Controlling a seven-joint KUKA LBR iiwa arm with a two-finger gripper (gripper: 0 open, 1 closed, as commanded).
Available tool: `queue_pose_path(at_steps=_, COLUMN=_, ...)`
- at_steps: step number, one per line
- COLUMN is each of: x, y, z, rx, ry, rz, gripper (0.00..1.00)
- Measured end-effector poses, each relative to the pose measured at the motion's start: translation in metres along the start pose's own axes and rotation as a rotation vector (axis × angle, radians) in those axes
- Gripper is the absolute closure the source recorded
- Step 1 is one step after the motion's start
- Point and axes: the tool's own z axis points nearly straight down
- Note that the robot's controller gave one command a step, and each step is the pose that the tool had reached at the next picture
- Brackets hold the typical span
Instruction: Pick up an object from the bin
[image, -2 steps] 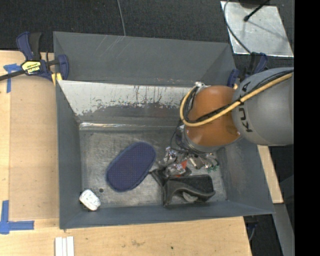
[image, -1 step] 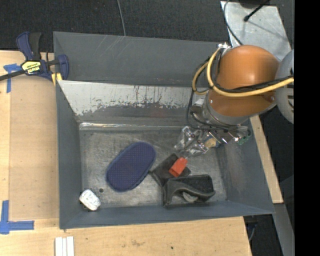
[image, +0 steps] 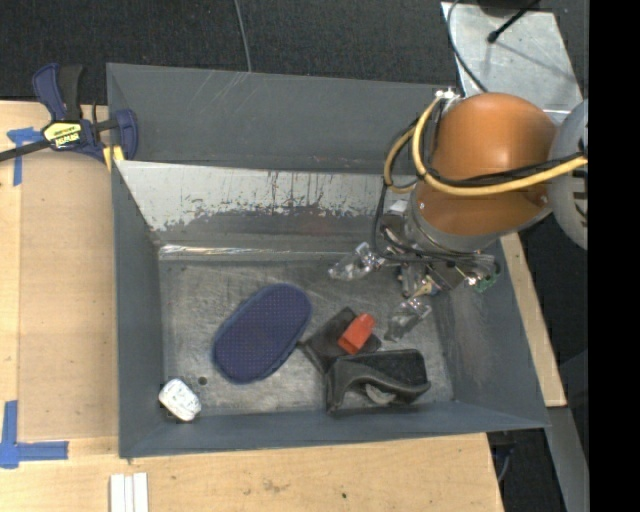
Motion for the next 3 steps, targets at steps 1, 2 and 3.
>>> queue_pose_path(at_steps=1, x=-0.025, y=-0.012, z=0.13, rx=0.002, ry=-0.001, rz=-0.289, gripper=0.0)
queue_pose_path(at_steps=2, x=-0.032, y=-0.026, z=0.138, rx=0.012, ry=-0.012, rz=-0.595, gripper=0.0)
queue_pose_path(at_steps=3, x=-0.031, y=-0.027, z=0.139, rx=0.01, ry=-0.007, rz=-0.596, gripper=1.0)
